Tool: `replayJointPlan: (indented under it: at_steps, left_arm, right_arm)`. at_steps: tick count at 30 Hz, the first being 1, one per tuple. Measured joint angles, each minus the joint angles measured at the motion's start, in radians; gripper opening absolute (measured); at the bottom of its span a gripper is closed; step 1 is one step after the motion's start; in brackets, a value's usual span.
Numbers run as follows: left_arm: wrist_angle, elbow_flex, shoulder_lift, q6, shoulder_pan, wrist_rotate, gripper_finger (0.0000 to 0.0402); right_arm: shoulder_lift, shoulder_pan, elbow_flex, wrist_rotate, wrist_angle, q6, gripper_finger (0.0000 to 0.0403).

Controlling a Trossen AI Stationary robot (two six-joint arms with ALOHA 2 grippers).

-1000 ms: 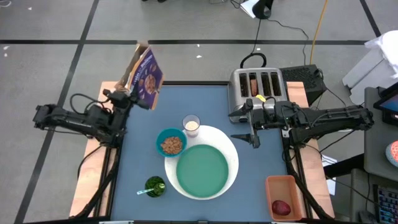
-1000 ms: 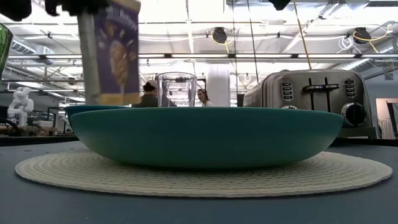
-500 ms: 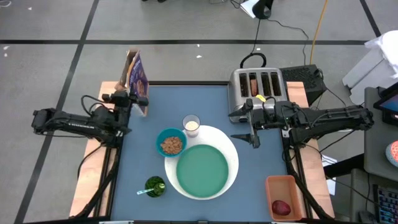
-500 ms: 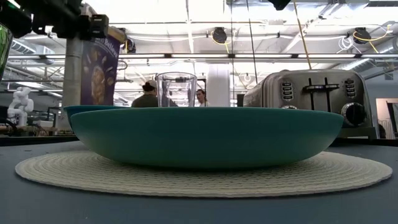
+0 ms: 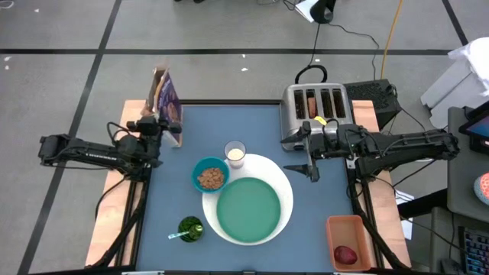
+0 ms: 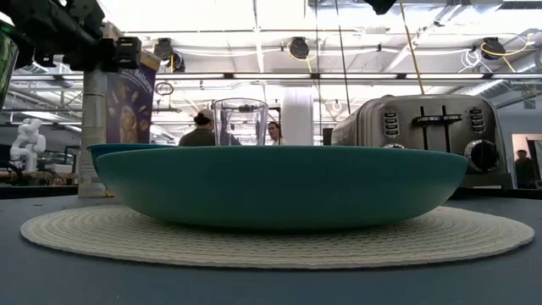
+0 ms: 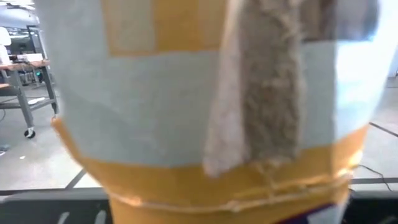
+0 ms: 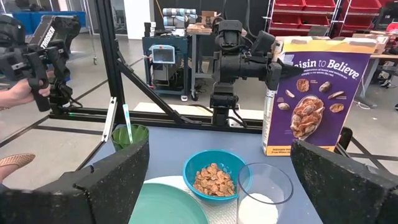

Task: Arrange a breakfast setting
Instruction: Pour the cereal into the blue bowl

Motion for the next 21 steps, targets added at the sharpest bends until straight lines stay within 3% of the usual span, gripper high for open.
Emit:
replayJointPlan:
  at_steps: [21]
  left_arm:
    - [-0.003,-0.003,0.001,0.001,0.0,-0.005,0.0103]
  right_arm:
    - [0.0,0.0,0.0,0.0,-0.021,0.0,0.0384]
